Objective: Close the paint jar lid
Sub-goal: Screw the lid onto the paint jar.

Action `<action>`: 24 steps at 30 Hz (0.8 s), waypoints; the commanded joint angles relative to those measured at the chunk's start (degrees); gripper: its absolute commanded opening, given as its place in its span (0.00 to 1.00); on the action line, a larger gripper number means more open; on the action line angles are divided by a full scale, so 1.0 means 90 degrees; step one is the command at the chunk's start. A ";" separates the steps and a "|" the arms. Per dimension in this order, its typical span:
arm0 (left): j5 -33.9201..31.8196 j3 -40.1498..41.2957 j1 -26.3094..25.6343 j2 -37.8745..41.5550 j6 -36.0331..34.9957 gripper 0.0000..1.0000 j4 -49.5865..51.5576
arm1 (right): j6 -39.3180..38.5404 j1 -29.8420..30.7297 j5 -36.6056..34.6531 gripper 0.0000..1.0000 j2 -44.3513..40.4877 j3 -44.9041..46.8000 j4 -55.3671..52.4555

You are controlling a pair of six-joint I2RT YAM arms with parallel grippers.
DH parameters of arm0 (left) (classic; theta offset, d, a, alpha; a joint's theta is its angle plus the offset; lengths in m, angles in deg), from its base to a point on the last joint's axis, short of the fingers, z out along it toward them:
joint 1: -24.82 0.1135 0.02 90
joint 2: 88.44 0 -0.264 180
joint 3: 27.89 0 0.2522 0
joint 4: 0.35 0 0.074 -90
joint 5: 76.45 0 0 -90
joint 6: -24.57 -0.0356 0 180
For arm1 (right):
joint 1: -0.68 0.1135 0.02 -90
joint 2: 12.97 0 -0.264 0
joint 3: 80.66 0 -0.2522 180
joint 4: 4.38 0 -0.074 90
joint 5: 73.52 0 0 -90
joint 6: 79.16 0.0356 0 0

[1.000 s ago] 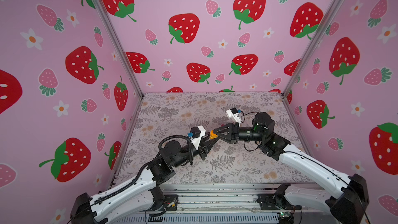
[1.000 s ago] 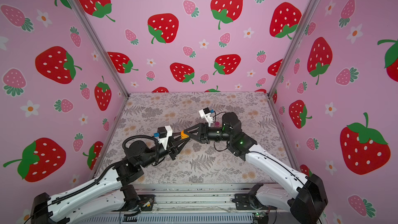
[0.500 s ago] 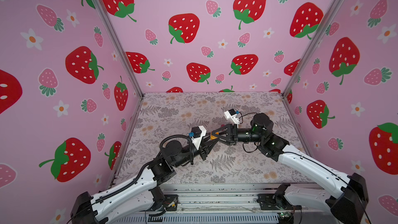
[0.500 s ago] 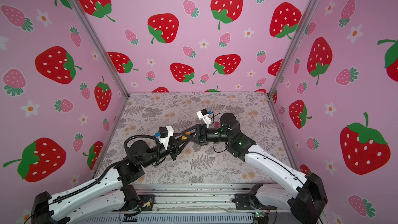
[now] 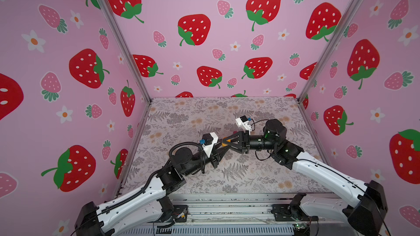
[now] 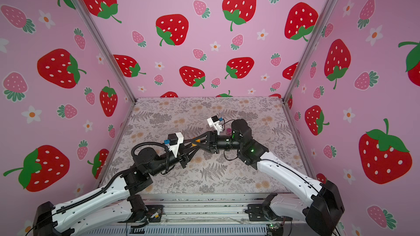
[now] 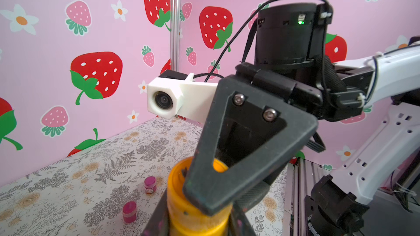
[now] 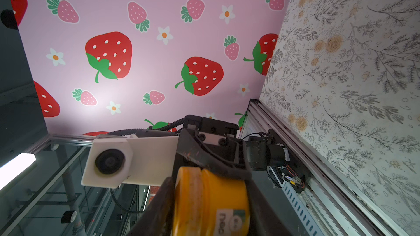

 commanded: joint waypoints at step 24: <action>0.0585 -0.0231 -0.0038 0.0308 0.0143 0.00 0.0223 | -0.0695 0.0045 -0.0249 0.55 -0.0362 -0.0785 -0.0980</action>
